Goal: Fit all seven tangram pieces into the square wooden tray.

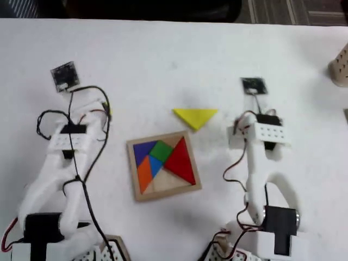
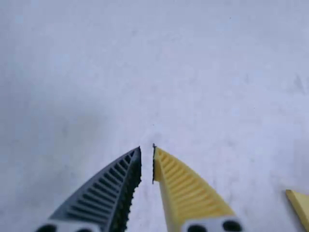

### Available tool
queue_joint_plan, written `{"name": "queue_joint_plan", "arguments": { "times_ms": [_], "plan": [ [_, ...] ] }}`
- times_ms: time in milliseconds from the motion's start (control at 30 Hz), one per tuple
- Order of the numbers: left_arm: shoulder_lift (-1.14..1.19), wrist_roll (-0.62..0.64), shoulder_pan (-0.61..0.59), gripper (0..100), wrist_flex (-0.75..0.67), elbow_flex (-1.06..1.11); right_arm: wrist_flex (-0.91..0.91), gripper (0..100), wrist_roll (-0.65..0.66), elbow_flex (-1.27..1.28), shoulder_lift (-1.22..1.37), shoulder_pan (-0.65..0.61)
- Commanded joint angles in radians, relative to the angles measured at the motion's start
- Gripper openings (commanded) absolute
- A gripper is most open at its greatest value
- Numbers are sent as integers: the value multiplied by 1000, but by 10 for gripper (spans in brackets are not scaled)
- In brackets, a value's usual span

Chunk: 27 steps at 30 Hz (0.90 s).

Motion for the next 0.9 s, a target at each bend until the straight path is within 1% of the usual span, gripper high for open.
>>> {"name": "queue_joint_plan", "arguments": {
  "times_ms": [0,100,167,300,367,533,600,667,733,867],
  "plan": [
    [5,-2,-8,80,-38,-23,-16,154,192,-115,27,-105],
    [58,-2,-12,80,-43,-55,5,260,253,-209,102,-163],
    [85,-2,-12,80,-41,-77,28,293,353,-278,159,-196],
    [113,-2,-13,80,-41,-92,101,294,551,-445,309,-245],
    [114,-2,-13,80,-46,-92,173,294,649,-559,404,-251],
    [119,-3,-8,80,-48,-92,489,294,910,-919,665,-251],
    [119,-28,-8,80,-48,-97,585,294,942,-1069,765,-252],
    [122,-64,-8,80,-48,-101,644,294,944,-1215,852,-257],
    [122,-74,-8,80,-48,-101,699,294,944,-1347,934,-260],
    [122,-77,-8,80,-48,-101,743,294,941,-1537,1053,-282]
  ]
}}
